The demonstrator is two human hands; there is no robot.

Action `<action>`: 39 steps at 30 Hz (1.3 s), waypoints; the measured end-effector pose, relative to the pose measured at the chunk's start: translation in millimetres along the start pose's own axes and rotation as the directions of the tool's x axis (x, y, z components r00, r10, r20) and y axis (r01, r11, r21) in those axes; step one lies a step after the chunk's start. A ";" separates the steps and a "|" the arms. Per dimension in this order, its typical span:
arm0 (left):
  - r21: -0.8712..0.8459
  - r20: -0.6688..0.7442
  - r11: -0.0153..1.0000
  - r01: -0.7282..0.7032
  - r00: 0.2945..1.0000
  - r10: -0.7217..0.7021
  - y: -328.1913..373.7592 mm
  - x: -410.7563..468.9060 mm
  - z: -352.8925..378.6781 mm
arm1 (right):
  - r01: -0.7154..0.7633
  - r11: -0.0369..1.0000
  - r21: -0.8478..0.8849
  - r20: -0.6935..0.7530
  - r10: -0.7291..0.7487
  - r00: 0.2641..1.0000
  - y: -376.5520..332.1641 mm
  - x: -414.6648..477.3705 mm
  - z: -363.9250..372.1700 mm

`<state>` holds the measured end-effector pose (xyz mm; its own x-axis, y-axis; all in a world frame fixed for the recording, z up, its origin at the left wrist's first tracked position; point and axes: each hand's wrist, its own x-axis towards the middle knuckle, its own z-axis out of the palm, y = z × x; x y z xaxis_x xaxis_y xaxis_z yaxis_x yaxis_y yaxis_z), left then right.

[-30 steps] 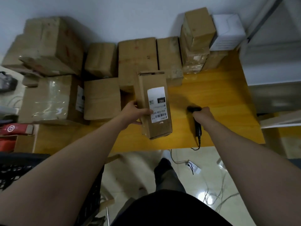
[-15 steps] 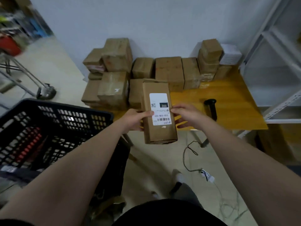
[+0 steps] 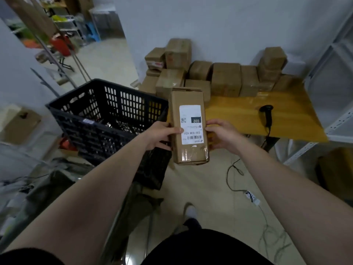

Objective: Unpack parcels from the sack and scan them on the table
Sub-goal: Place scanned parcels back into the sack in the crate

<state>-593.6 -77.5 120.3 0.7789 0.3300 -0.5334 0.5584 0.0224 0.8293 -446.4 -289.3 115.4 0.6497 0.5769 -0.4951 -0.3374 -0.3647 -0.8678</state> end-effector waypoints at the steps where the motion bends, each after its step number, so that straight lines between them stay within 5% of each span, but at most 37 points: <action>1: -0.030 -0.011 0.999 0.018 1.000 -0.018 -13.9 -15.3 2.6 | -0.015 0.998 0.064 -0.009 0.015 1.000 13.9 -11.7 8.7; 7: -0.129 -0.182 0.981 0.141 0.970 -0.164 -102.1 -108.9 11.5 | -0.154 0.972 0.180 0.033 0.150 0.988 92.6 -80.1 71.7; 14: -0.232 -0.238 0.960 0.158 0.948 -0.213 -176.6 -212.1 -38.2 | -0.230 0.966 0.118 0.217 0.201 0.955 119.1 -130.2 158.7; 24: -0.287 -0.054 0.864 0.413 0.894 -0.445 -290.8 -306.9 -168.3 | -0.370 0.929 -0.012 0.333 0.352 0.875 155.4 -155.2 358.8; 33: -0.213 0.108 0.805 0.554 0.832 -0.544 -399.6 -293.5 -329.7 | -0.500 0.860 0.101 0.103 0.491 0.865 205.7 -143.3 549.6; 39: -0.099 0.204 0.791 0.603 0.791 -0.577 -434.1 -258.6 -365.8 | -0.564 0.767 0.308 -0.066 0.608 0.791 224.6 -139.8 604.9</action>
<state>-1141.9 172.7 -40.7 0.3519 0.0553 -0.9344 0.8835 0.3102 0.3511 -1025.1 -9.8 -35.9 0.3535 0.1864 -0.9167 -0.8344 -0.3800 -0.3991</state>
